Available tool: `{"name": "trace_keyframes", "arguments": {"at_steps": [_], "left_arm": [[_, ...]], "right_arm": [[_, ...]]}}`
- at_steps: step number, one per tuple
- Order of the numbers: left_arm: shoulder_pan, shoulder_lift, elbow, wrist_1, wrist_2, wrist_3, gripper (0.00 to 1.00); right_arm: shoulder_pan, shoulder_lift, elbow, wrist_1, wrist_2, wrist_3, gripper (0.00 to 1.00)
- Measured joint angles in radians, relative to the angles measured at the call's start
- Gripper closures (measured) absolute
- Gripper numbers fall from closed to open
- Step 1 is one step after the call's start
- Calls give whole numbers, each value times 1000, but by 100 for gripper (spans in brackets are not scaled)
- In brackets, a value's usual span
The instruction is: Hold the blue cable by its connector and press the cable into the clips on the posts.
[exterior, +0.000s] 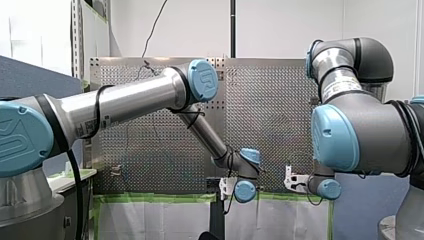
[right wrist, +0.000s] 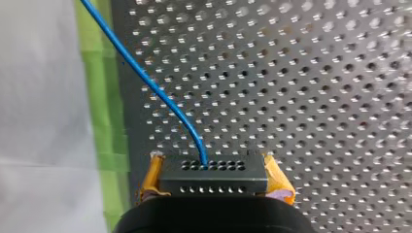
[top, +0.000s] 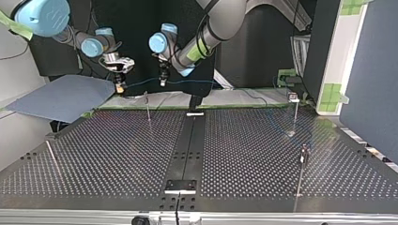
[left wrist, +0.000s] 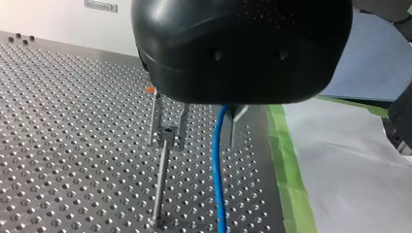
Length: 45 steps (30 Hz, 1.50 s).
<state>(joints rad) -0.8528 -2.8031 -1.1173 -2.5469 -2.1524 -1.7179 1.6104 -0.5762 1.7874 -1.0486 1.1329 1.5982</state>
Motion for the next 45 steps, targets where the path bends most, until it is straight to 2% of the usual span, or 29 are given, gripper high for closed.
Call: {"name": "trace_keyframes", "arguments": {"at_steps": [7, 15, 20, 31, 45], "left_arm": [[0, 0, 40, -15, 36, 22, 100], [15, -1, 59, -61, 64, 37, 100], [22, -1, 71, -71, 76, 48, 100], [33, -2, 130, -115, 101, 51, 100], [39, -1, 122, -120, 108, 44, 100]], "right_arm": [[-22, -25, 0, 1, -25, 22, 100], [-48, -31, -19, -10, -28, 72, 100], [-44, -31, -40, -11, -30, 87, 100], [-25, -31, -64, -7, -30, 93, 100], [-20, -29, -78, -15, -28, 130, 100]]}}
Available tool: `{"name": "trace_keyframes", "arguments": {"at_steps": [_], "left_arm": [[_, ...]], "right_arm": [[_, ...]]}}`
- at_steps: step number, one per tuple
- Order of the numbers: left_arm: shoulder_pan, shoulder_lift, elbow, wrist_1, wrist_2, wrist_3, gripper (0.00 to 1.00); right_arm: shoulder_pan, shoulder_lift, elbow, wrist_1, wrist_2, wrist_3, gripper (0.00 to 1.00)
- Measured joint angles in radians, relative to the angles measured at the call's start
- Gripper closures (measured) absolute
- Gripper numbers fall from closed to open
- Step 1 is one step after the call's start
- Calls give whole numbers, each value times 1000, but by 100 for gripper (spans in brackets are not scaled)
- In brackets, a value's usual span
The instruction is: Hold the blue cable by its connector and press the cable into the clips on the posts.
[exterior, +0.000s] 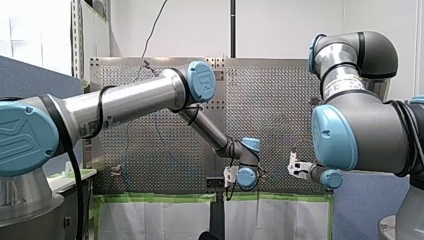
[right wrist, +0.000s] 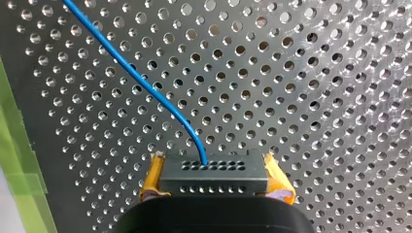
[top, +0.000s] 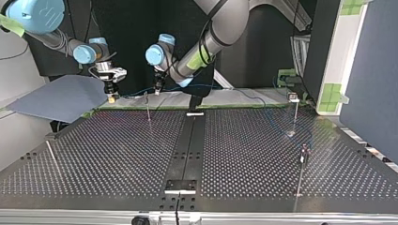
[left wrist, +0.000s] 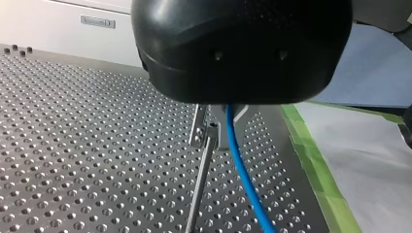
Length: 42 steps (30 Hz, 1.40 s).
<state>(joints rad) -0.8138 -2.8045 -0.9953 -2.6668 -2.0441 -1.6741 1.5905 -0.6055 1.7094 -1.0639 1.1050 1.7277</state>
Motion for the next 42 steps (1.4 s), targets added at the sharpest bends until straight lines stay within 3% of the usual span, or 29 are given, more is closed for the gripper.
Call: {"name": "trace_keyframes", "arguments": {"at_steps": [8, 20, 36, 42], "left_arm": [[10, 0, 2, 2, 4, -4, 100], [35, -3, 21, 4, 44, -25, 100], [52, -35, 67, -4, 84, -46, 100], [64, -37, 91, -7, 104, -52, 100]], "right_arm": [[1, 0, -3, -9, -3, 19, 100], [6, 3, -12, -24, -2, 45, 100], [12, 10, -24, -35, 3, 56, 100], [15, 41, -53, -34, 5, 55, 100]]}}
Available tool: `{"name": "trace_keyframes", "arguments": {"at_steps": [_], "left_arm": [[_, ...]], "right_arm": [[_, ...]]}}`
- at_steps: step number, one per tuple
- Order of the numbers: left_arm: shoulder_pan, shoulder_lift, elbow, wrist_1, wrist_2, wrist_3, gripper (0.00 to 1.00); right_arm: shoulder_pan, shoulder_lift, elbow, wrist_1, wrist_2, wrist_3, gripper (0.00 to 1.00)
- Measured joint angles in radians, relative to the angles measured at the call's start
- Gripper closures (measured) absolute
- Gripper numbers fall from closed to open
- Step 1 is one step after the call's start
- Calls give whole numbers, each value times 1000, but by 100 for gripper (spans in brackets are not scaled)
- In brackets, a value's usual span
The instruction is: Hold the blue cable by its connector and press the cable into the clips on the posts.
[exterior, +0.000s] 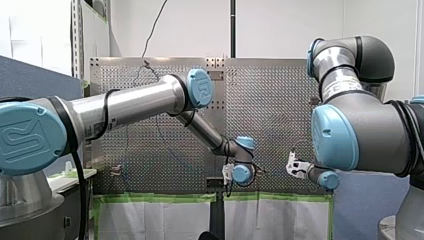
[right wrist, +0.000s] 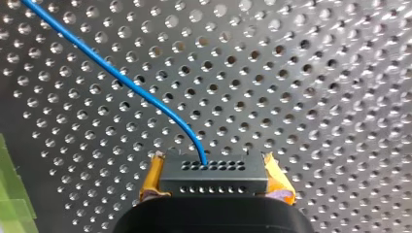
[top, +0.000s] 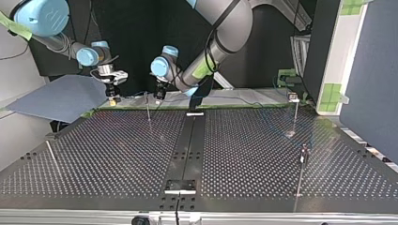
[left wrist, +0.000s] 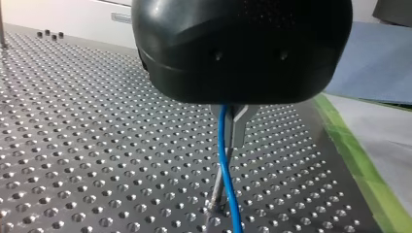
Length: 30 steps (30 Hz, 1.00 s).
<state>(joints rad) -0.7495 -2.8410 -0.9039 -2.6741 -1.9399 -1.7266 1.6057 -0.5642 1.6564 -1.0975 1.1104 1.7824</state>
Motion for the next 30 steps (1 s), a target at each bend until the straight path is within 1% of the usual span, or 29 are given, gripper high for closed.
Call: {"name": "trace_keyframes", "arguments": {"at_steps": [5, 13, 17, 22, 26, 30], "left_arm": [[11, 0, -1, 1, 11, -1, 100], [28, -10, 6, -3, 16, -2, 100], [32, -36, 33, -27, 23, -2, 100], [40, -65, 68, -48, 29, -12, 100], [53, -82, 66, -55, 35, -30, 100], [64, -86, 71, -58, 36, -36, 100]], "right_arm": [[1, 19, -20, 4, 8, -4, 100], [3, 45, -60, 9, 17, 4, 100], [4, 68, -92, 27, 18, 3, 100], [6, 80, -123, 44, 17, 5, 100], [10, 103, -154, 58, 17, 7, 100], [12, 127, -187, 82, 19, 1, 100]]}}
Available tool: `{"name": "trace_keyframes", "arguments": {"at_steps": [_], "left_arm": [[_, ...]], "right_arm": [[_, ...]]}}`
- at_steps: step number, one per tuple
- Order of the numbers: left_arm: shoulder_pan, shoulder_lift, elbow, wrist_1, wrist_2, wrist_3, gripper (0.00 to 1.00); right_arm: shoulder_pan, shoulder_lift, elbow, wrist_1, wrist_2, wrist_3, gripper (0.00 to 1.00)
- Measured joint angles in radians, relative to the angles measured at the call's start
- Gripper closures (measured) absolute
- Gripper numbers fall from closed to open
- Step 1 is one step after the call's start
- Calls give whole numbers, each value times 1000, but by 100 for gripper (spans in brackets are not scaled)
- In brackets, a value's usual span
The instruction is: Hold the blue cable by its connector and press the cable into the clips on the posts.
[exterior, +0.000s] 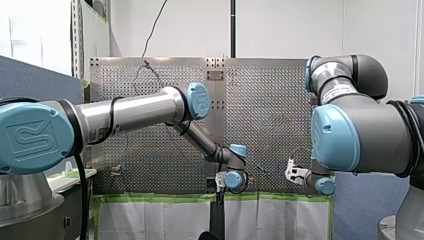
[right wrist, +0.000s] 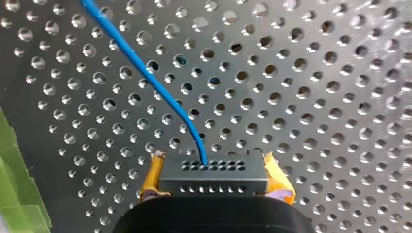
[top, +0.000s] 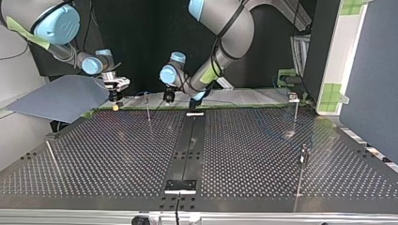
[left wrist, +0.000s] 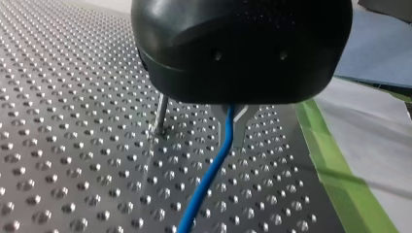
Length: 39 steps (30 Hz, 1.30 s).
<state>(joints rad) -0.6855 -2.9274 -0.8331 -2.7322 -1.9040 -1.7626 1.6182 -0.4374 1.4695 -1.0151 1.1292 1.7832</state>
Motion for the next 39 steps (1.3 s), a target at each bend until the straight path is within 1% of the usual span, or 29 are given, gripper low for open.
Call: {"name": "trace_keyframes", "arguments": {"at_steps": [5, 14, 24, 39], "left_arm": [[12, 0, 11, -3, 2, -1, 100], [16, 0, 45, -4, 0, -15, 100], [17, 0, 71, -6, -10, -29, 100], [23, 1, 76, -6, -24, -31, 100]], "right_arm": [[2, 8, -33, 20, 1, -7, 100], [5, 9, -64, 32, 0, -8, 100], [7, 10, -87, 45, 0, -6, 100], [7, 10, -100, 47, -3, -2, 100]]}}
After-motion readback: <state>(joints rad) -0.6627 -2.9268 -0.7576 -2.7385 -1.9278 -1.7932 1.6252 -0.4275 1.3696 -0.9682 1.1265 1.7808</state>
